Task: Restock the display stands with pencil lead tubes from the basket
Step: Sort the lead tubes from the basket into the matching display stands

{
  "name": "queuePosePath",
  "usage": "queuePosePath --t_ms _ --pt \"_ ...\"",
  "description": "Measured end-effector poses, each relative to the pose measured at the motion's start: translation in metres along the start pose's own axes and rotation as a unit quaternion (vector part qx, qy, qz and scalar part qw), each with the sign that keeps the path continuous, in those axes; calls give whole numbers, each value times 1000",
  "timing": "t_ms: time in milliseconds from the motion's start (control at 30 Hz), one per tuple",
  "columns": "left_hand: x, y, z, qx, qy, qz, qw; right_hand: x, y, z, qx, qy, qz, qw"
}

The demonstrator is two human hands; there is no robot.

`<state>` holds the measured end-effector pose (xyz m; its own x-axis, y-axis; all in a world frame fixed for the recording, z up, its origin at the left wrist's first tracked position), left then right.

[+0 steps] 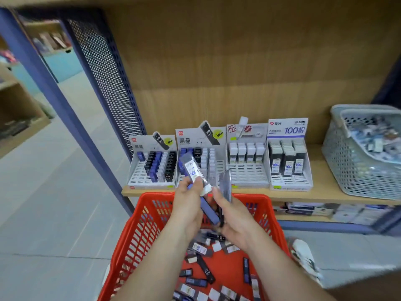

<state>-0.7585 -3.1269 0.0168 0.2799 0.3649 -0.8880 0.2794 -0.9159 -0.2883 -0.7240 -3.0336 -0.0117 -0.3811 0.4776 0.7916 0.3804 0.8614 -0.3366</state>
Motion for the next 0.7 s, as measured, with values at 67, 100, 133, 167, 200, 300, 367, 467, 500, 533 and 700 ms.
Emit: queuePosePath --t_ms 67,100,133,167,200,300,367,467,500,533,700 --pt "-13 -13 -6 -6 -18 -8 1000 2 1 -12 38 4 6 999" --pt "-18 -18 -9 -3 -27 2 1000 4 1 -14 53 6 13 999" --pt "-21 -21 -12 1 -33 10 999 8 0 -16 64 9 22 998" --pt "-23 -23 -15 4 -35 12 999 11 1 -17 70 11 26 997" --pt "-26 -24 -17 6 -38 9 999 15 2 -18 78 11 24 997" --pt "-39 -25 -14 9 -76 9 997 22 9 -21 103 -3 10 995" --pt "-50 -24 -9 2 -108 29 994 22 18 -21 104 -16 14 994" --pt "-65 -18 0 26 -141 113 983 25 31 -16 80 -32 76 993" --pt "-69 -17 3 45 -144 148 977 27 34 -11 71 -35 109 991" --pt "-73 -17 5 66 -143 183 970 31 36 -7 62 -35 144 987" --pt "-79 -27 16 101 -161 321 928 73 45 17 -16 42 248 968"
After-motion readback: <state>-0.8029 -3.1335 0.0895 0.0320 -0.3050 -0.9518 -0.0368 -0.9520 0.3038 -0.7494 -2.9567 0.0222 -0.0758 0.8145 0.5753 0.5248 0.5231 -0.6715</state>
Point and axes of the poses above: each hand's wrist, its own z-axis towards the middle knuckle, its own y-axis out of the back of the hand, x = y × z, the point moved 1 cm from there along z, towards the middle knuckle, and after that the axes turned 11 degrees about -x, right-handed, at the moved point
